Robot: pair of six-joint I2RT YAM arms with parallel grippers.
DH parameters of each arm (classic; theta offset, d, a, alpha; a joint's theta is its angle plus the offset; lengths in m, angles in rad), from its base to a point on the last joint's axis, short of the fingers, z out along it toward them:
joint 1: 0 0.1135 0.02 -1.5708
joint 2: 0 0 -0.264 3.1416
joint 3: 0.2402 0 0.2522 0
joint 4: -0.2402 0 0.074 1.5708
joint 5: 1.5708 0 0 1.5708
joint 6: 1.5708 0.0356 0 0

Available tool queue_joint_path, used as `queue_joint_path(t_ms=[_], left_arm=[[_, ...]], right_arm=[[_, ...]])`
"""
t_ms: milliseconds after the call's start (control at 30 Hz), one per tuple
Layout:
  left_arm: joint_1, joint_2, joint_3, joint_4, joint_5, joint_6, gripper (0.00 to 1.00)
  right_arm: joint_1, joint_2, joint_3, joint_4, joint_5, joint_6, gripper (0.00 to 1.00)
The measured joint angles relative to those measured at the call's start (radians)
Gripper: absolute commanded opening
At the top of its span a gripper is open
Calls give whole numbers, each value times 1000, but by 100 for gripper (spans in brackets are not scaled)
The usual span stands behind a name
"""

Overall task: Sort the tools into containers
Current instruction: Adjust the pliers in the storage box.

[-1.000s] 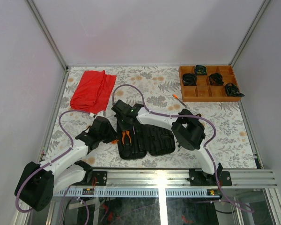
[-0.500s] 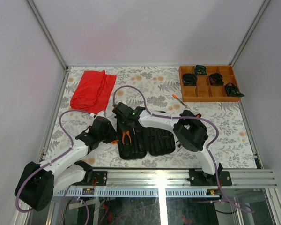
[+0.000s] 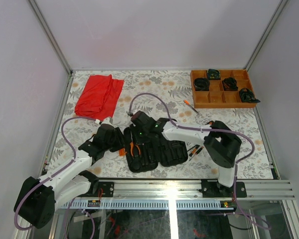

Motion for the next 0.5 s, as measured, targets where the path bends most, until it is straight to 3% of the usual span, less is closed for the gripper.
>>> queue_joint_path(t_ms=[200, 500], left_arm=[[0, 18, 0, 6, 23, 13, 50], [-1, 109, 2, 51, 45, 26, 50]], right_arm=[[-24, -111, -82, 19, 16, 18, 24], [-46, -101, -166, 32, -37, 19, 25]])
